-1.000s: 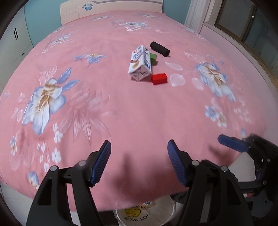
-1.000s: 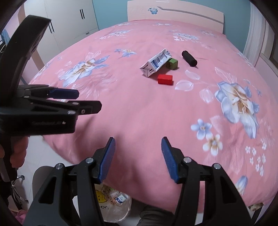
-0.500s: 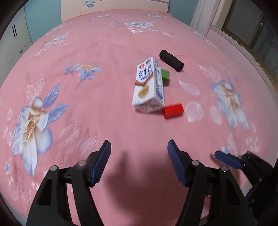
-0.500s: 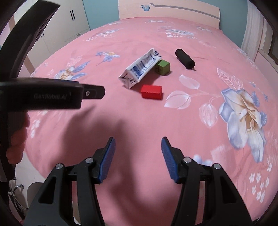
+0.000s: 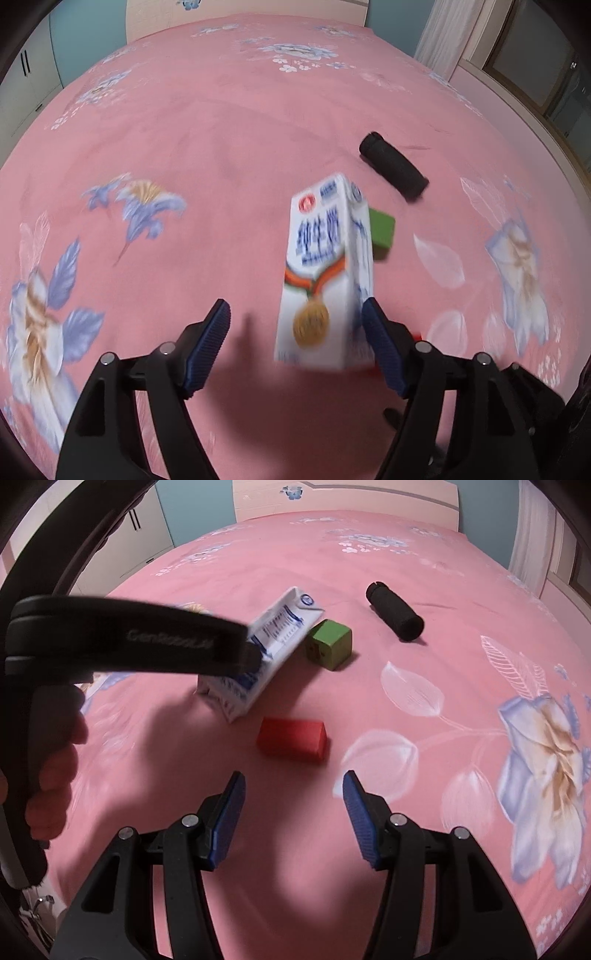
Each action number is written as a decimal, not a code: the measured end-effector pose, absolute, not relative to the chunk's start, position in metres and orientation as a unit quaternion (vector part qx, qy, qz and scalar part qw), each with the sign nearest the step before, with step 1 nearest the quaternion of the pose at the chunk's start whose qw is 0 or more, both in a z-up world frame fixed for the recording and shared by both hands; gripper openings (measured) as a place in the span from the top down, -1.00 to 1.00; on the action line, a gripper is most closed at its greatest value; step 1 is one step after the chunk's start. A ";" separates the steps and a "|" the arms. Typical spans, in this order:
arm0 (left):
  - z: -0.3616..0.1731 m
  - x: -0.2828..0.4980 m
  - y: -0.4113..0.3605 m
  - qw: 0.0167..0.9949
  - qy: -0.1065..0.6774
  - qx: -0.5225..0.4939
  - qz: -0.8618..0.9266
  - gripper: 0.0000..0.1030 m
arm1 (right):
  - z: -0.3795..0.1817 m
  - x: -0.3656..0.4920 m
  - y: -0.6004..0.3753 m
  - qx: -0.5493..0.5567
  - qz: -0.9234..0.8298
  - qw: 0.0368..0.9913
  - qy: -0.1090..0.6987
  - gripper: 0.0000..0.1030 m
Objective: Collect trash
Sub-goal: 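Grasp the white milk carton with the left tool while the right tool grasps the red brick, then carry the milk carton and red brick with both tools over the trash bin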
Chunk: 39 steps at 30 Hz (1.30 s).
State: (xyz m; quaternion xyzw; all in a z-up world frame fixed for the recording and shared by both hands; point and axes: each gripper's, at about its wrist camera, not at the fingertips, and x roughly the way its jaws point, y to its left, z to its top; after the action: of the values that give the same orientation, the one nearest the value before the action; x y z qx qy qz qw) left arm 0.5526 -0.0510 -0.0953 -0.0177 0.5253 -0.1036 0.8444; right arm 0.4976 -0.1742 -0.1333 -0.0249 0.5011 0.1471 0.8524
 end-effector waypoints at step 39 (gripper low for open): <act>-0.014 0.426 -0.004 0.874 0.479 0.029 -0.082 -0.04 | -0.039 0.425 -0.175 -0.026 0.154 0.890 0.428 0.14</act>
State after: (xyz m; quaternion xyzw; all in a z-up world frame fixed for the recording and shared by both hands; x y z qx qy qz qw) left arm 0.4256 -0.0044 -0.0142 0.0294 0.4789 -0.0820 0.8735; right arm 0.4245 -0.1754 -0.0391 -0.0262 0.4280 0.1540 0.8902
